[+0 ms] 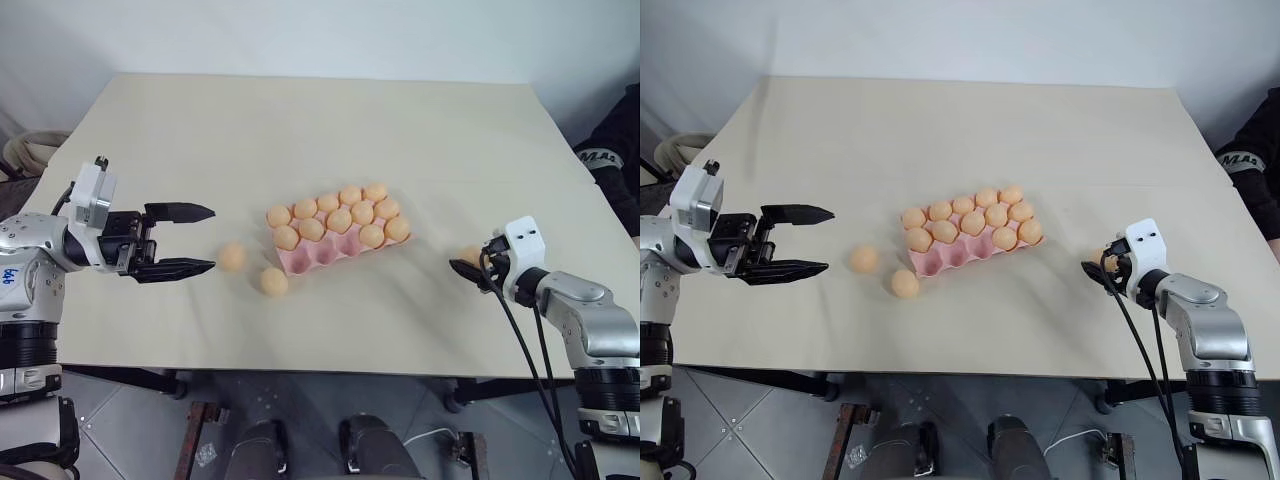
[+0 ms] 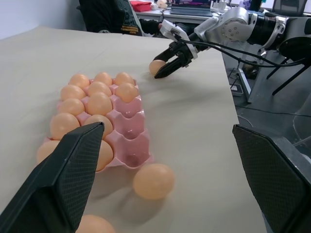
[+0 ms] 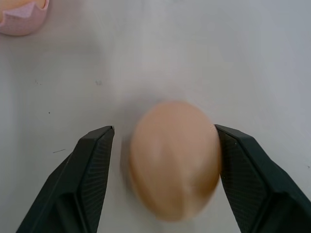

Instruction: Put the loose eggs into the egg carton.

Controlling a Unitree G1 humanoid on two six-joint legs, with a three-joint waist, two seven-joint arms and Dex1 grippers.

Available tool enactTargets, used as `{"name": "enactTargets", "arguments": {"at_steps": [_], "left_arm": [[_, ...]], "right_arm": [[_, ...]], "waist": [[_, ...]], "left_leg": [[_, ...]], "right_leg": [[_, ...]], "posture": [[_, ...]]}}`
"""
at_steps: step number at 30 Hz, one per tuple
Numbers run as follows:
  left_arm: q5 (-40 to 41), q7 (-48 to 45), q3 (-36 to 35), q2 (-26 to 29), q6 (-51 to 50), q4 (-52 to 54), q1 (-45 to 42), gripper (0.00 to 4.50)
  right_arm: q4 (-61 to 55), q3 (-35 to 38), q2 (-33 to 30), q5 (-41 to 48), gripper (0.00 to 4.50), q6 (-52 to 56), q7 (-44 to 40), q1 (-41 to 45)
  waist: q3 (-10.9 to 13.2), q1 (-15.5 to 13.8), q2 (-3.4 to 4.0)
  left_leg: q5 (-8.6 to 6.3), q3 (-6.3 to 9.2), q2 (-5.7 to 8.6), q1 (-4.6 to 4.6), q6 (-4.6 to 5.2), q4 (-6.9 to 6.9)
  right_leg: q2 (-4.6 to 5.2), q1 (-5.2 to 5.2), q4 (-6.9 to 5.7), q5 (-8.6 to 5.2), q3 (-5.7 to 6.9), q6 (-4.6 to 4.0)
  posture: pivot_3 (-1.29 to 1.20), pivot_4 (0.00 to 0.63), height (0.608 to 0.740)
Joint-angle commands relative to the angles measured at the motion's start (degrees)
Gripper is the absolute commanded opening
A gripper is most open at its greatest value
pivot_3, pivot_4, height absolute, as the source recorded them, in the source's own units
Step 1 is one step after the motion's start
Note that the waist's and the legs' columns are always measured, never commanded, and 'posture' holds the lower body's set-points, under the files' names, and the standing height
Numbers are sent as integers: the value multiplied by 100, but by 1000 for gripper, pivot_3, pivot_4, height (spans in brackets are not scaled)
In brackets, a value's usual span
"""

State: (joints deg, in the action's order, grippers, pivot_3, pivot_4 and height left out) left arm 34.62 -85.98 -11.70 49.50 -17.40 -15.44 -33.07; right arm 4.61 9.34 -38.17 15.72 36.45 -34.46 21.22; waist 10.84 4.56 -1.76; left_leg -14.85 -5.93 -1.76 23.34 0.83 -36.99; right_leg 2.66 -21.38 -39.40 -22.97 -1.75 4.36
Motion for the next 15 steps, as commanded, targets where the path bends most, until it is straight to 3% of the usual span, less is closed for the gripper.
{"name": "enactTargets", "arguments": {"at_steps": [1, 2, 5, 7, 9, 15], "left_arm": [[4, -167, -26, -2, 113, 6, -88, 4500], [-5, -144, -27, -4, 123, 0, -87, 4500], [-17, -105, -23, -9, 153, -11, -85, 4500], [-19, -85, -21, -9, 166, -7, -80, 4500], [-26, -69, -22, -10, 178, -12, -80, 4500], [-49, -27, -38, -11, 205, -32, -81, 4500]], "right_arm": [[-146, 98, -4, 29, 3192, -26, 56, 138], [-154, 97, 3, 39, 3192, -14, 56, 160], [-129, 78, 12, 28, 2605, 2, 53, 190], [-102, 65, 6, 4, 1908, -16, 48, 178], [-104, 66, -15, -10, 1491, -28, 40, 153], [-264, 124, -152, 11, 1491, 11, -33, 91]], "waist": [[0, 3, 0], [0, 3, 0], [0, -2, 0], [0, -9, 0], [0, -8, 0], [0, -7, 0]], "left_leg": [[0, 0, 0, 0, 0, 0], [0, 0, 0, 0, 0, 0], [0, 0, 0, 0, 0, -1], [0, 1, 0, 0, 0, 0], [0, 0, 0, 0, 0, 0], [0, 1, 0, 0, 1, 0]], "right_leg": [[0, 0, 0, 0, 0, 0], [0, 0, 0, 0, 0, 0], [0, 0, -1, 0, 0, 0], [0, 0, 0, 0, 0, 0], [0, 0, 1, 0, 0, 0], [0, 0, 1, 0, 0, 0]], "posture": [[0, 150, 740], [0, 150, 740], [0, 150, 740], [0, 150, 740], [0, 150, 740], [0, 150, 740]]}}
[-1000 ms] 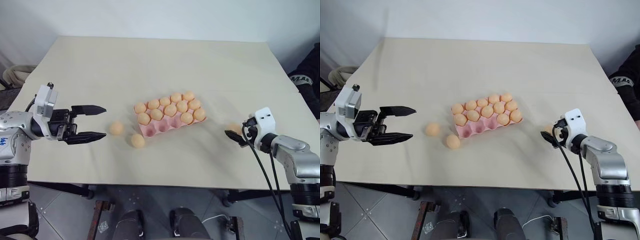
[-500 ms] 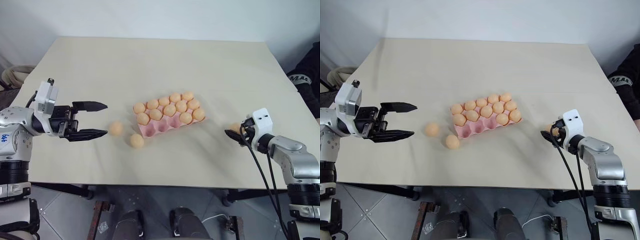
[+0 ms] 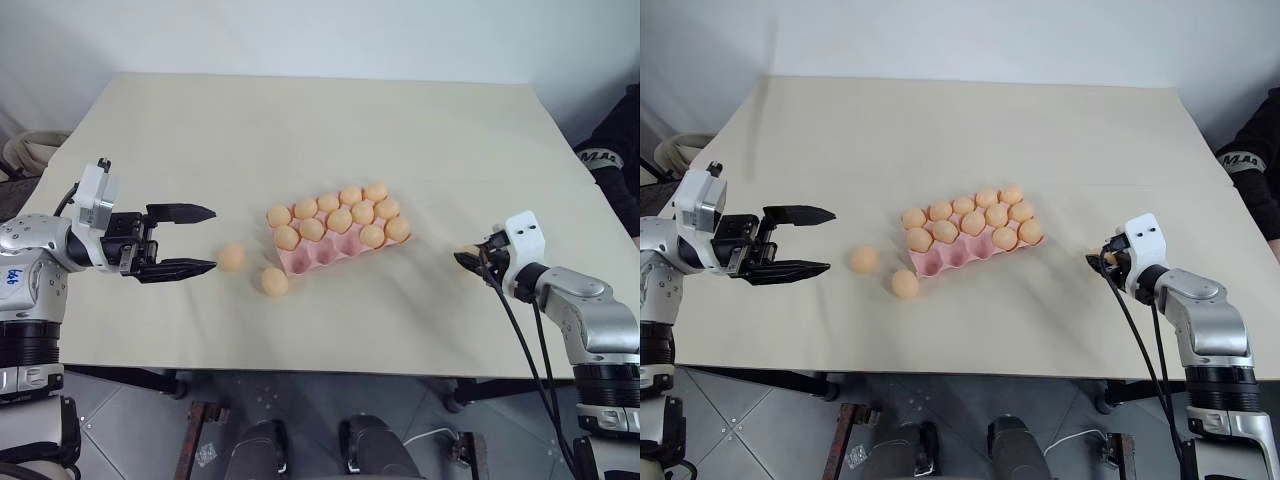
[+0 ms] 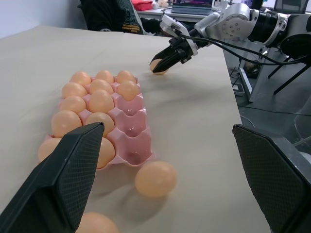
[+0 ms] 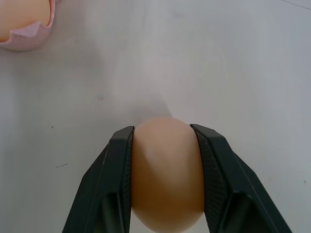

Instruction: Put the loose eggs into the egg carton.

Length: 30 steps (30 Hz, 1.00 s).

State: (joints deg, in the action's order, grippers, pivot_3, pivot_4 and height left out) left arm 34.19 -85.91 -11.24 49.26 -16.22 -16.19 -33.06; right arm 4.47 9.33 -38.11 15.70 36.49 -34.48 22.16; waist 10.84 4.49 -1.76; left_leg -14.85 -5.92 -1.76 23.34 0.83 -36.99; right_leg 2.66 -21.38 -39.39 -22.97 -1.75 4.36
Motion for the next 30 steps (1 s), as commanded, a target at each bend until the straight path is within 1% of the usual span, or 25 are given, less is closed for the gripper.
{"name": "enactTargets", "arguments": {"at_steps": [1, 5, 9, 13, 16, 18, 21, 30], "left_arm": [[-7, -29, -85, 11, 86, 49, -75, 4500], [-12, -26, -77, -9, 86, 54, -69, 4500], [-30, -50, -58, -27, 87, 48, -84, 4500], [-66, -108, -20, -33, 95, 30, -87, 4500], [-88, -120, -3, -41, 123, 17, -77, 4500], [-84, -108, -11, -37, 129, 28, -67, 4500], [-61, -100, -57, 3, 122, 80, -15, 4500], [48, -62, -232, 146, 50, 320, 245, 4500]], "right_arm": [[-317, 132, -168, 40, 1491, 34, -42, 35], [-716, 105, -134, 213, 1491, 292, -50, 404], [-1168, -42, 27, 391, 1491, 666, 25, 981], [-1724, -370, 628, 697, 1491, 1223, 239, 1541], [-1991, -938, 1300, 722, 1491, 1406, 437, 1674], [-2019, -1201, 1578, 675, 1491, 1384, 477, 1620], [-1908, -1531, 1720, 511, 1491, 1201, 451, 1570], [-1176, -1888, 1820, 154, 1491, 555, 305, 1569]], "waist": [[0, 0, 0], [2, 26, 3], [2, 32, 4], [2, 30, 4], [2, 25, 4], [2, 24, 4], [2, -6, 4], [2, 29, 3]], "left_leg": [[0, 0, 0, 0, 0, 0], [0, -1, 0, 0, 0, -1], [2, -1, -1, -2, -2, 0], [2, 2, -2, -2, -4, 2], [2, 4, -2, 1, -3, 4], [2, 4, -2, 5, -3, 4], [2, 5, 1, 14, -3, 0], [-2, 8, 3, 19, 3, 0]], "right_leg": [[0, 0, 0, 0, 0, 0], [0, -1, -2, 0, -1, 0], [-1, -4, -8, 0, -3, 0], [-1, -6, -8, 0, 0, 0], [-1, -8, -7, 0, 2, 0], [-1, -11, -6, 0, 3, 0], [2, -13, -2, 0, 4, 0], [6, -13, 9, 0, 11, 0]], "posture": [[0, 150, 740], [0, 150, 740], [0, 150, 740], [0, 150, 740], [0, 150, 740], [0, 150, 740], [0, 150, 740], [0, 150, 740]]}}
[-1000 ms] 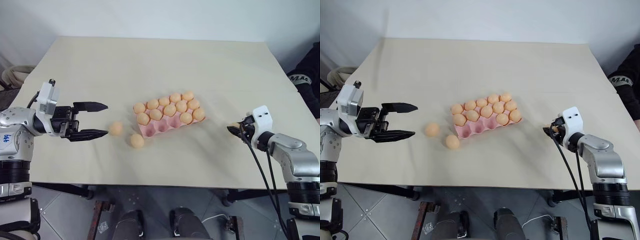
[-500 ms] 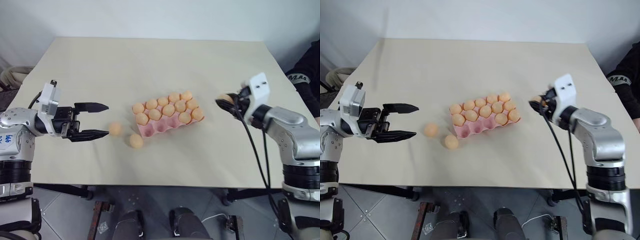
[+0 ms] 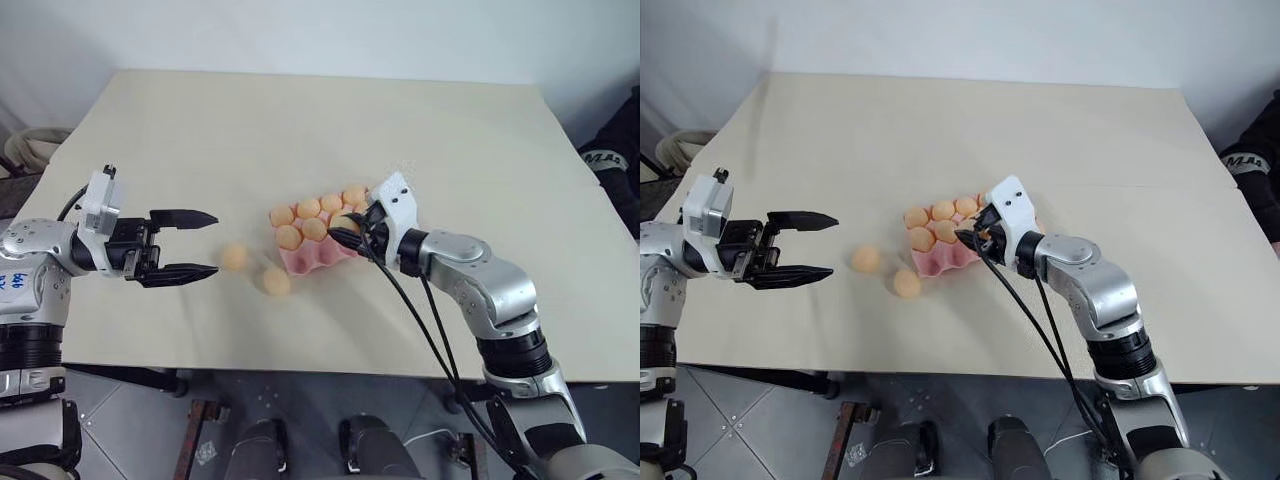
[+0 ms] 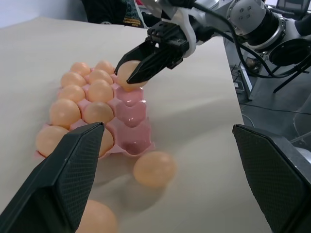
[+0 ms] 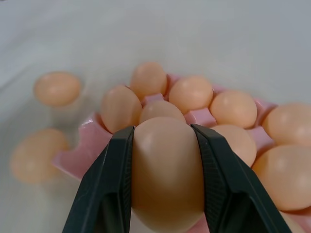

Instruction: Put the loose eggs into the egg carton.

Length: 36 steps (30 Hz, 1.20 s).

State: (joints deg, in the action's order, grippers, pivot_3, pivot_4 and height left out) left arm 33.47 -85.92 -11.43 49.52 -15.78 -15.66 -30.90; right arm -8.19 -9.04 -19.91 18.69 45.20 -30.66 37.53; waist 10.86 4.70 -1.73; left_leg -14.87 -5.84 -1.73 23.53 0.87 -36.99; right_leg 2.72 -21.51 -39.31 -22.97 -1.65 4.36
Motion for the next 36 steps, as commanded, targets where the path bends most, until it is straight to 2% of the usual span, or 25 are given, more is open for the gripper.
{"name": "enactTargets", "arguments": {"at_steps": [1, 7, 11, 16, 21, 28, 32, 36], "left_arm": [[132, -43, -229, 123, -5, 304, 57, 4500], [132, 19, -311, 99, -50, 413, 132, 4500], [132, 53, -329, 82, -39, 421, 145, 4500], [131, 162, -350, 28, -15, 468, 194, 4500], [156, 448, -428, -43, -41, 661, 326, 4500], [147, 1248, -636, -218, -144, 1230, 697, 4500], [129, 1884, -676, -343, -362, 1841, 1066, 4500], [210, 2638, -633, -703, -657, 2679, 1543, 4500]], "right_arm": [[200, -84, 12, -197, 1491, -405, -101, 30], [578, -171, 93, -351, 1491, -705, -220, 112], [524, -196, 113, -349, 2700, -676, -321, 138], [280, -105, 28, -290, 4421, -603, -440, 126], [-52, 141, -243, -92, 4467, -473, -691, 158], [-539, 532, -917, 508, 4467, -365, -1478, -91], [-589, 948, -1407, 789, 4467, -617, -1993, -336], [-303, 1191, -2019, 845, 4467, -1136, -2768, -630]], "waist": [[0, 11, 0], [0, 11, 0], [0, 10, 0], [0, 10, 0], [0, 5, 0], [0, -4, 0], [1, -7, 0], [1, -22, 0]], "left_leg": [[0, 0, 0, 0, 0, 0], [0, 0, 0, -2, 0, 0], [0, 1, -1, -2, 0, -1], [0, 2, 0, -2, 0, -1], [0, 3, 0, -1, 0, 0], [-2, 9, -1, 0, 2, 4], [-3, 14, 0, 1, 3, 6], [-7, 17, 0, 0, 7, 8]], "right_leg": [[0, 0, 0, 0, 0, 0], [-1, -1, -5, 0, 0, 0], [-1, -1, -6, 0, 0, 0], [-1, -1, -7, 0, 1, 0], [0, -1, -6, 0, 2, 0], [0, 1, 2, 0, 7, 0], [0, 9, 16, 0, 12, 0], [0, 19, 28, 0, 14, 1]], "posture": [[0, 150, 740], [0, 150, 740], [0, 150, 740], [0, 150, 740], [0, 150, 740], [0, 150, 740], [0, 150, 740], [0, 150, 740]]}}
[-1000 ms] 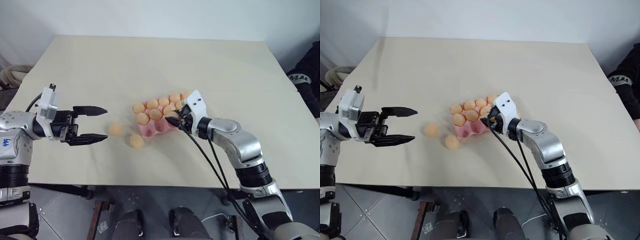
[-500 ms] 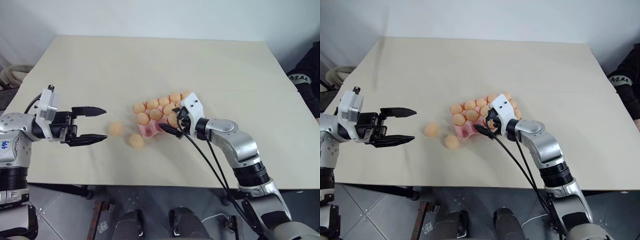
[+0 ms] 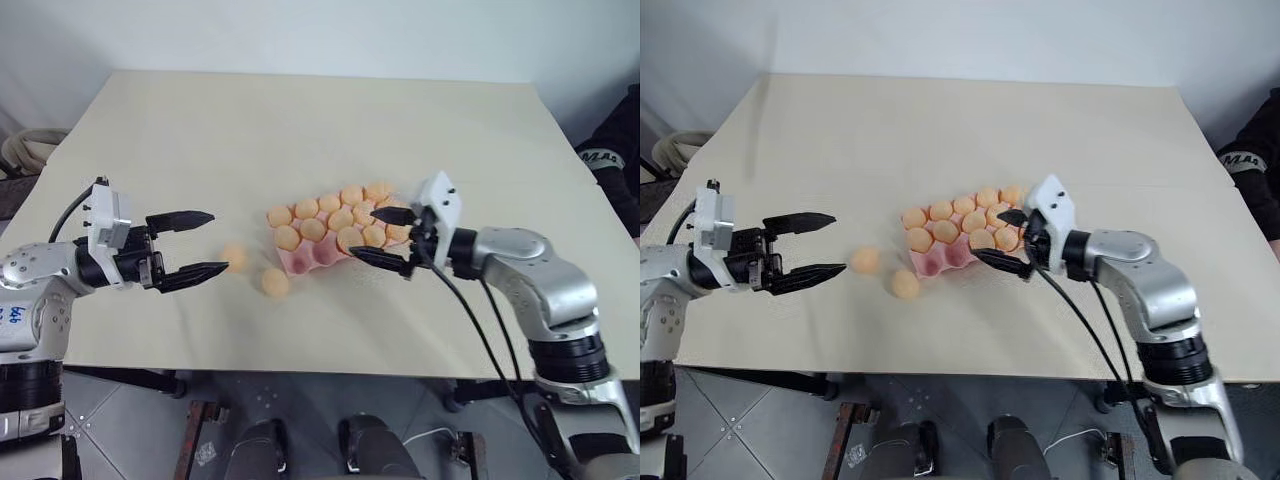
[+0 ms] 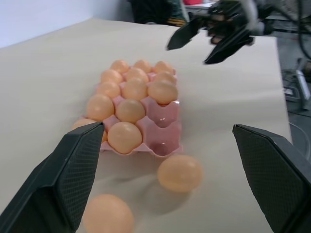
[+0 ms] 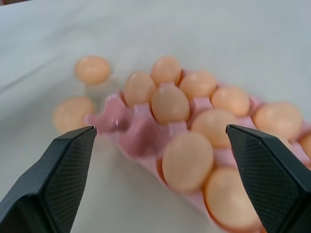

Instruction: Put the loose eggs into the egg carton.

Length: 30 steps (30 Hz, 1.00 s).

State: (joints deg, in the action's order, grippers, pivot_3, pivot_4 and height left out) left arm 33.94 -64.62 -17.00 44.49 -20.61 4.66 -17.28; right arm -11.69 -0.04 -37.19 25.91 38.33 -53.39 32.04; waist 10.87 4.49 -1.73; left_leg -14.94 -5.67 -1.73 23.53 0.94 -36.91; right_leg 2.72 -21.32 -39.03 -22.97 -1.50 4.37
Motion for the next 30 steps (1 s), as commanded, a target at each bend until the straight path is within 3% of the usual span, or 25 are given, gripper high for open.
{"name": "enactTargets", "arguments": {"at_steps": [1, 9, 15, 18, 23, 30], "left_arm": [[159, 742, -45, -325, -244, 836, 247, 4500], [-178, 2703, 416, -1323, -851, 1940, 715, 4500], [-569, 3634, 841, -1618, -1259, 2526, 1168, 4500], [-820, 4126, 1049, -1843, -1393, 2659, 1324, 4500], [-1287, 4463, 1703, -2172, -1217, 2777, 1668, 4500], [-1696, 4712, 1927, -2512, -899, 2411, 1716, 4500]], "right_arm": [[140, 320, -393, 130, 4467, -536, -637, -121], [841, 568, -940, 38, 4467, -1047, -1218, -359], [1222, 883, -1409, 412, 4467, -1462, -2346, -593], [1780, 781, -1526, 170, 4467, -1720, -2501, -366], [2226, 622, -1454, -79, 4467, -1848, -2488, -9], [2264, 538, -1410, -169, 4467, -1824, -2444, 104]], "waist": [[0, -7, 0], [2, -11, -2], [3, -93, -3], [3, -133, -2], [3, -149, -1], [5, -200, 3]], "left_leg": [[0, 0, 0, 1, 0, 1], [-1, 21, -1, -41, 0, -2], [-7, 30, 0, -37, 3, -1], [-9, 34, -1, -39, 4, -4], [-12, 35, 0, -40, 10, -9], [-15, 36, -1, -35, 10, 0]], "right_leg": [[0, 2, 4, 0, 0, 0], [-1, 65, 25, 0, 21, 1], [-3, 78, 57, 4, 33, 7], [-4, 86, 62, 4, 36, 7], [-3, 96, 79, 13, 36, 15], [-3, 97, 100, 13, 41, 14]], "posture": [[0, 150, 740], [0, 150, 740], [0, 150, 740], [0, 150, 740], [0, 150, 740], [0, 150, 740]]}}
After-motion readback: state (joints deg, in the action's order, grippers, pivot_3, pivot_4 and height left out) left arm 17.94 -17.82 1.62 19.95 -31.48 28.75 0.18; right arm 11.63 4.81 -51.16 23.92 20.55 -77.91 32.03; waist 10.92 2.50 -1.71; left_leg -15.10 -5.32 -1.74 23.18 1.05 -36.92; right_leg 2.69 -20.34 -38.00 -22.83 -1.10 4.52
